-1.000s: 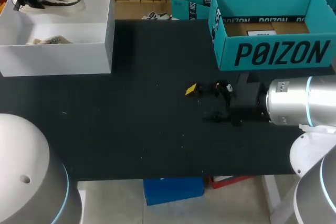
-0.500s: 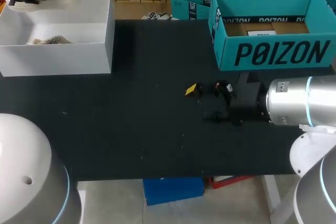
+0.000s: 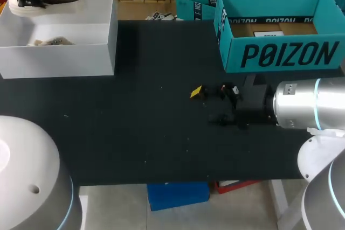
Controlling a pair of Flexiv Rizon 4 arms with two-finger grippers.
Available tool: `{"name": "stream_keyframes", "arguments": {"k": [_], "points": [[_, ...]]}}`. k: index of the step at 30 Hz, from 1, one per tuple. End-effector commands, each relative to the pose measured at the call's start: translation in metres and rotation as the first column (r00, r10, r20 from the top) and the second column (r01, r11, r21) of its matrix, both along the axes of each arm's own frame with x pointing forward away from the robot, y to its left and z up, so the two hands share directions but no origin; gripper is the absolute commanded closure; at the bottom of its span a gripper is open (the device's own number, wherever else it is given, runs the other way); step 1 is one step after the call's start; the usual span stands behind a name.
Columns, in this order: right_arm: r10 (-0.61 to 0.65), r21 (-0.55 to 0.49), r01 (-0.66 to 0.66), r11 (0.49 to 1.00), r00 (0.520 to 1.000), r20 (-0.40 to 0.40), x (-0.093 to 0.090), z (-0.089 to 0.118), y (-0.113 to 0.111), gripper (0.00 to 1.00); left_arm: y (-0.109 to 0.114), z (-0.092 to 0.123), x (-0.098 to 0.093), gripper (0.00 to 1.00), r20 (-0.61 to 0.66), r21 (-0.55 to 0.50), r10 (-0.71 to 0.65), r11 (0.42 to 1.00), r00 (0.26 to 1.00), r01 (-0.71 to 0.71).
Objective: Take the shoe out of the shoebox, open the shoe tongue, remove and reinsert the insole, then place the shoe into the shoebox
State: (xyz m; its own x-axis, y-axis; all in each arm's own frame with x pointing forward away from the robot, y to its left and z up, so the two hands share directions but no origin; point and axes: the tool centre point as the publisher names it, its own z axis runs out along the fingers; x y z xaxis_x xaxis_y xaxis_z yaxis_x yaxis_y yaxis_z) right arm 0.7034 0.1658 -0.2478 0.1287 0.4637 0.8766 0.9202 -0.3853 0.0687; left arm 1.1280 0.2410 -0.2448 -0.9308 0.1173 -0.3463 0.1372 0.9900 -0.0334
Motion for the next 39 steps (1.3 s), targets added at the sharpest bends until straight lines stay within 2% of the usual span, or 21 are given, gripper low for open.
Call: {"name": "stream_keyframes", "arguments": {"k": [1, 11, 20, 29, 39], "points": [[0.001, 0.001, -0.001, 1.000, 1.000, 0.000, 0.000, 0.000, 0.000, 0.00, -0.006, -0.011, 0.005, 1.00, -0.017, 0.029, 0.033, 0.999, 0.999, -0.032], [0.001, 0.001, -0.001, 1.000, 1.000, 0.000, 0.000, 0.000, 0.000, 0.00, -0.005, -0.046, 0.015, 1.00, -0.016, 0.040, 0.076, 0.996, 0.997, -0.076], [0.001, 0.001, -0.001, 1.000, 1.000, 0.000, 0.000, 0.000, 0.000, 0.00, -0.002, -0.077, 0.024, 1.00, 0.007, 0.094, 0.123, 0.988, 0.992, -0.124], [0.001, 0.001, -0.001, 1.000, 1.000, 0.000, 0.000, 0.000, 0.000, 0.00, 0.001, -0.108, 0.033, 1.00, -0.015, 0.073, 0.155, 0.986, 0.988, -0.153], [0.001, 0.001, -0.001, 1.000, 1.000, 0.000, 0.000, 0.000, 0.000, 0.00, 0.004, -0.129, 0.045, 1.00, -0.036, 0.067, 0.171, 0.983, 0.985, -0.168]]}}
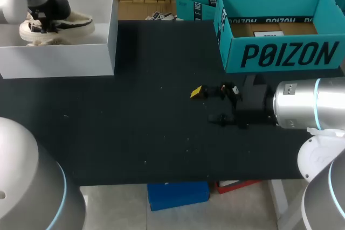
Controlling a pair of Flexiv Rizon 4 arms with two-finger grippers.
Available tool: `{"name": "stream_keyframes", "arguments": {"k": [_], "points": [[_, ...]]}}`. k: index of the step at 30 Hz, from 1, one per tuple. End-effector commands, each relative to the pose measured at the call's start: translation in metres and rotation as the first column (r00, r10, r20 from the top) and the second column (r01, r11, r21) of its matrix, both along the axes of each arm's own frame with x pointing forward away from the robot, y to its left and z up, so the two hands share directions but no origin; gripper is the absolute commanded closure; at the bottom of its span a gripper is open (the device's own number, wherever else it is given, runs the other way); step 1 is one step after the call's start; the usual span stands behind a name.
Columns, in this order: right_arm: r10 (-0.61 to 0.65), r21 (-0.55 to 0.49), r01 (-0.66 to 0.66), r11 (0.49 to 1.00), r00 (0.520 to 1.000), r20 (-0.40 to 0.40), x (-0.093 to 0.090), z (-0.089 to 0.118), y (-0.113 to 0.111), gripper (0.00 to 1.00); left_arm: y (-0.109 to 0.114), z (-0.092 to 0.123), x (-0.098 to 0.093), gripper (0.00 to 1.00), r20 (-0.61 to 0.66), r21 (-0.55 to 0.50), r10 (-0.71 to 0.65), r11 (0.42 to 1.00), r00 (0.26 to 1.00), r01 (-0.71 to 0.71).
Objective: Take the shoe out of the shoebox, open the shoe tongue, remove and reinsert the insole, then place the shoe into the shoebox
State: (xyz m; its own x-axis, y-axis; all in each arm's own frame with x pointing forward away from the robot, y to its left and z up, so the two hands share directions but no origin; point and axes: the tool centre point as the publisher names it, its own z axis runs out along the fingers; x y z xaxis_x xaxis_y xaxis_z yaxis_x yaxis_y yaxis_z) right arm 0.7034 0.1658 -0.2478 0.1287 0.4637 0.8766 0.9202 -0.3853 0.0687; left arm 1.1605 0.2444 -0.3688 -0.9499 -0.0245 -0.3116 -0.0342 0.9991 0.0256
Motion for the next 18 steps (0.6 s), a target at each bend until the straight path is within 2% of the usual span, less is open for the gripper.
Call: {"name": "stream_keyframes", "arguments": {"k": [1, 16, 17, 18], "points": [[0.001, 0.001, -0.001, 1.000, 1.000, 0.000, 0.000, 0.000, 0.000, 0.00, 0.000, -0.007, 0.014, 1.00, -0.009, 0.002, 0.000, 1.000, 1.000, 0.000], [0.001, 0.001, -0.001, 1.000, 1.000, 0.000, 0.000, 0.000, 0.000, 0.00, -0.008, -0.025, 0.017, 1.00, -0.021, 0.031, -0.024, 0.999, 0.999, 0.024], [0.001, 0.001, -0.001, 1.000, 1.000, 0.000, 0.000, 0.000, 0.000, 0.00, -0.008, -0.027, 0.017, 0.84, -0.025, 0.036, -0.026, 0.999, 0.999, 0.027], [0.001, 0.001, -0.001, 1.000, 1.000, 0.000, 0.000, 0.000, 0.000, 0.00, -0.009, -0.029, 0.017, 0.41, -0.039, 0.040, -0.028, 0.999, 0.999, 0.029]]}}
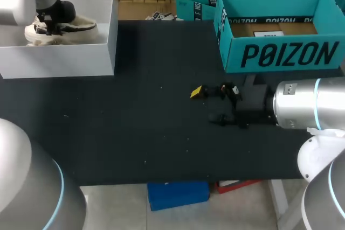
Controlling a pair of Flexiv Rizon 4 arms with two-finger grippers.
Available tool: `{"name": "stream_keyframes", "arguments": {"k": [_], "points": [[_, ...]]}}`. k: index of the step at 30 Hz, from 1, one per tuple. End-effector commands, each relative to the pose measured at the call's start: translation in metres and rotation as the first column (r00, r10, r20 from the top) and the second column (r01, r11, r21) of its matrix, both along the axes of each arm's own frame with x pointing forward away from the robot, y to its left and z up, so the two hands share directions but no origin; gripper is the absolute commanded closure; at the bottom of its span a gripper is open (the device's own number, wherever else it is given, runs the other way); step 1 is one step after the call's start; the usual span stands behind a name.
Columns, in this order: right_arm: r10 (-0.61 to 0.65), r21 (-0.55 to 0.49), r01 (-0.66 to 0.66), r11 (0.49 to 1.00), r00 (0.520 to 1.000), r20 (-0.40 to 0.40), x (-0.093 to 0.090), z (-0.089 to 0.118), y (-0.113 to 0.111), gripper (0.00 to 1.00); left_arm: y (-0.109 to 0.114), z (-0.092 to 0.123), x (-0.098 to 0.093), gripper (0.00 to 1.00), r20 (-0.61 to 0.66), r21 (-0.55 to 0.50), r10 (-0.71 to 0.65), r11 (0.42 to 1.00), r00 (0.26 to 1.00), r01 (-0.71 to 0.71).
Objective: Take the shoe out of the shoebox, open the shoe tongue, remove and reinsert the insole, then place the shoe into the shoebox
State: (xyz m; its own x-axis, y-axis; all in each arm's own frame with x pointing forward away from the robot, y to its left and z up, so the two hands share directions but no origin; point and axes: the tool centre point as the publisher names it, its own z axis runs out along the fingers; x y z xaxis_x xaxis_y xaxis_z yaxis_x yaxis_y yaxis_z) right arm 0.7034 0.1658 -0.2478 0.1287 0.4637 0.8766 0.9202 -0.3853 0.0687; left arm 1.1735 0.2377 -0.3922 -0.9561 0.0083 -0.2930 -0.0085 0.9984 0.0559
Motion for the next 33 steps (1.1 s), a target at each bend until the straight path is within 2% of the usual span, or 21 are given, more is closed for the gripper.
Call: {"name": "stream_keyframes", "arguments": {"k": [1, 7, 16, 26, 33], "points": [[0.001, 0.001, -0.001, 1.000, 1.000, 0.000, 0.000, 0.000, 0.000, 0.00, -0.002, -0.006, 0.004, 0.00, -0.032, 0.001, 0.002, 1.000, 0.999, -0.002], [0.001, 0.001, -0.001, 1.000, 1.000, 0.000, 0.000, 0.000, 0.000, 0.00, -0.001, 0.007, 0.006, 0.00, -0.087, -0.004, 0.009, 1.000, 0.996, -0.010], [0.001, 0.001, -0.001, 1.000, 1.000, 0.000, 0.000, 0.000, 0.000, 0.00, -0.011, 0.055, -0.004, 0.00, -0.125, 0.040, -0.008, 0.999, 0.992, 0.013], [0.001, 0.001, -0.001, 1.000, 1.000, 0.000, 0.000, 0.000, 0.000, 0.00, -0.027, 0.112, -0.035, 0.00, -0.132, 0.064, 0.013, 0.998, 0.991, -0.005], [0.001, 0.001, -0.001, 1.000, 1.000, 0.000, 0.000, 0.000, 0.000, 0.00, -0.044, 0.151, -0.064, 0.00, -0.098, -0.058, -0.017, 0.998, 0.995, 0.012]]}}
